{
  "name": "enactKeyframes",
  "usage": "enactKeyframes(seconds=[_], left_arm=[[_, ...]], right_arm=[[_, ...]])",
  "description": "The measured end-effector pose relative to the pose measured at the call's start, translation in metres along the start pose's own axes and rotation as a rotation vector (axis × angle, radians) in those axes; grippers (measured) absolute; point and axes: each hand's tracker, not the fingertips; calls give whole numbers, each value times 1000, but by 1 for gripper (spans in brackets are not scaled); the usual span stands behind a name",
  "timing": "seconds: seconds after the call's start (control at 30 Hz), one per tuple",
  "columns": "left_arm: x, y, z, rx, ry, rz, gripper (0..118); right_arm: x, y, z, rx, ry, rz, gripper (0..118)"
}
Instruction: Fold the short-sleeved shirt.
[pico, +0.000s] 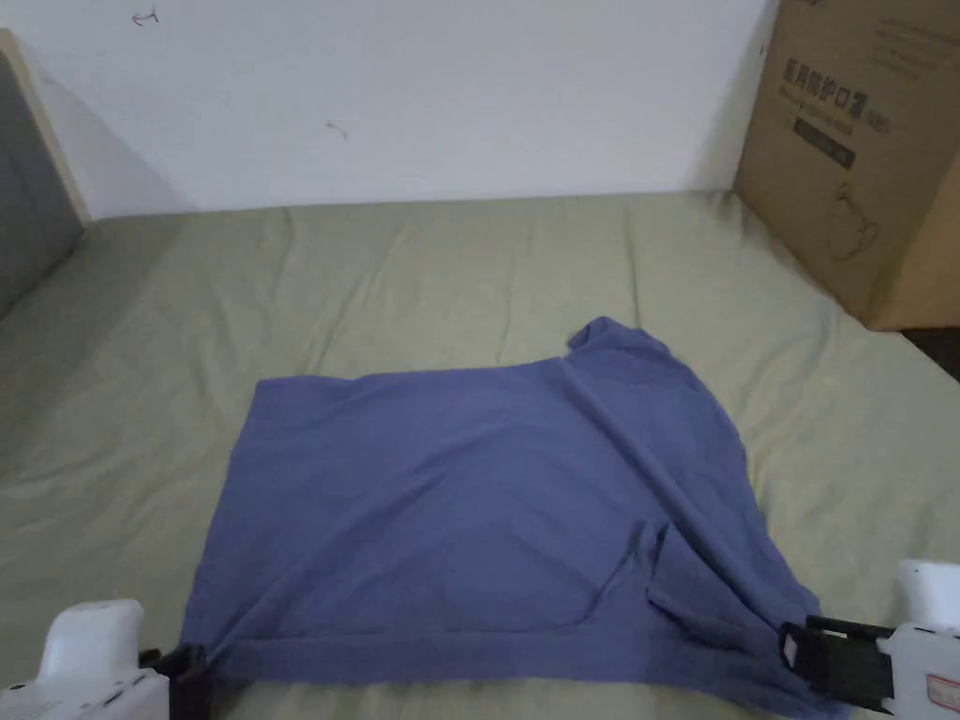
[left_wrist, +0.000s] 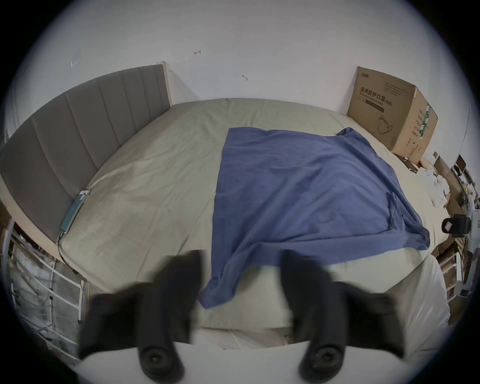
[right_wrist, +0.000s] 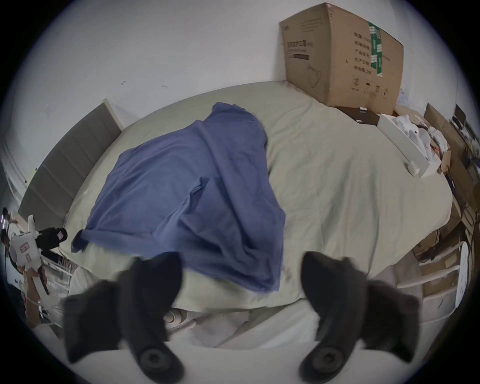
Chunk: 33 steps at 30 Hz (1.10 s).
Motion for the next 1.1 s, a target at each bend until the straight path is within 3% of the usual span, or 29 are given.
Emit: enactKeyframes(seconds=[0.03,0.07,0.23,0.27,0.33,0.37,0.4,0.47,0.6,0.73,0.77,0.8,0.83,0.87,0.9,0.97,1.03,1.1], left_arm=[[2,-7,1,13,28,2,1],[2,-14,3,21,40,-1,0],[-9,-23,4,-11,30,56,0],[-13,-22,6,-11,18,65,14],[-19,-19,7,6,-18,97,29],[-22,-16,6,-4,-18,94,29],[-23,-12,2,-14,-12,93,53],[-25,-8,-7,-24,-4,87,74],[-21,-6,-24,-65,-63,89,81],[-9,-7,-46,-140,-91,-20,82],[-6,-8,-52,-160,-86,-25,80],[-5,-8,-55,-165,-88,-19,71],[-5,-7,-58,-169,-84,-10,46],[-6,-8,-61,-176,-82,-3,0],[-8,-10,-62,-188,-43,7,0],[-10,-7,-64,-219,-105,21,0],[-12,-6,-60,-199,-87,26,0],[-14,-1,-58,-195,-87,37,0]], right_arm=[[-3,-4,1,5,-8,6,16],[-5,-9,0,13,-26,10,4],[-3,-20,-9,-14,-10,-33,4],[-3,-21,-10,-18,-9,-39,4],[-2,-21,-10,-23,-9,-47,4],[-2,-21,-13,-25,-11,-46,4],[-2,-20,-14,-30,-13,-44,4],[0,-18,-16,-35,-16,-41,4],[4,-18,-19,-42,-18,-73,4],[9,-21,-24,-63,-20,-103,4],[9,-22,-25,-67,-25,-103,4],[9,-22,-25,-70,-28,-103,4],[9,-22,-25,-71,-28,-104,4],[10,-22,-26,-73,-27,-106,4],[10,-22,-25,-75,-28,-108,4],[9,-20,-22,-72,-18,-99,4],[8,-15,-21,-71,-34,-70,14],[9,-10,-22,-55,-72,-27,69]])
